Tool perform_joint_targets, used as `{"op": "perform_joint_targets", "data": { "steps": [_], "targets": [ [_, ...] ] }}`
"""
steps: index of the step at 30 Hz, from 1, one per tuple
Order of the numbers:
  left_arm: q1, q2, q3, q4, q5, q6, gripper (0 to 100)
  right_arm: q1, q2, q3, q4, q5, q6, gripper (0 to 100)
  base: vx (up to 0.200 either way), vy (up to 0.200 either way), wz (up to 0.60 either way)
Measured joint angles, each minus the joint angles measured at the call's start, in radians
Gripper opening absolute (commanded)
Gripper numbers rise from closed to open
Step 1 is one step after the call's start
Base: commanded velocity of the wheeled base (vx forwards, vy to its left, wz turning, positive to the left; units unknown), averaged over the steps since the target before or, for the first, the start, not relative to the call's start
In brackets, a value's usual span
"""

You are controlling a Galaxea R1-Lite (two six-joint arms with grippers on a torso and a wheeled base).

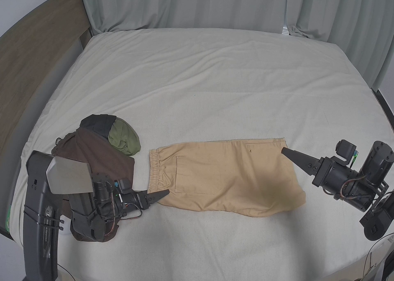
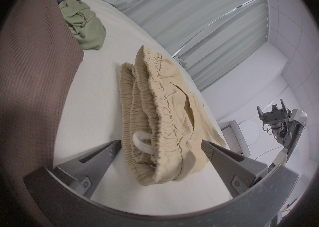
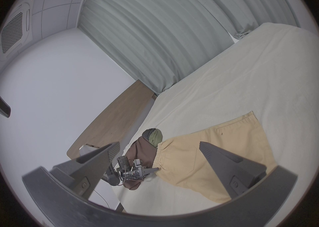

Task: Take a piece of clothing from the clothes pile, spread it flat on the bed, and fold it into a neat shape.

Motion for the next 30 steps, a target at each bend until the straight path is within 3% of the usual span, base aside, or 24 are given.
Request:
{"op": "perform_joint_targets", "data": {
  "steps": [12,27,28,30],
  "targets": [
    [-0.051,-0.028,-0.031,0.015,0.007,-0.264,100,0.006,0.001,0.002,0.000,0.000,0.000,100,0.000,0.000,0.00],
    [-0.074,-0.039,-0.091,0.008,0.063,-0.292,100,0.012,0.006,0.008,0.001,-0.001,-0.001,100,0.000,0.000,0.00],
    [-0.074,-0.039,-0.091,0.008,0.063,-0.292,0,0.012,0.006,0.008,0.001,-0.001,-0.001,100,0.000,0.000,0.00],
    [-0.074,-0.037,-0.092,0.008,0.064,-0.290,0,0.013,0.006,0.008,0.001,-0.001,-0.001,100,0.000,0.000,0.00]
  ]
}}
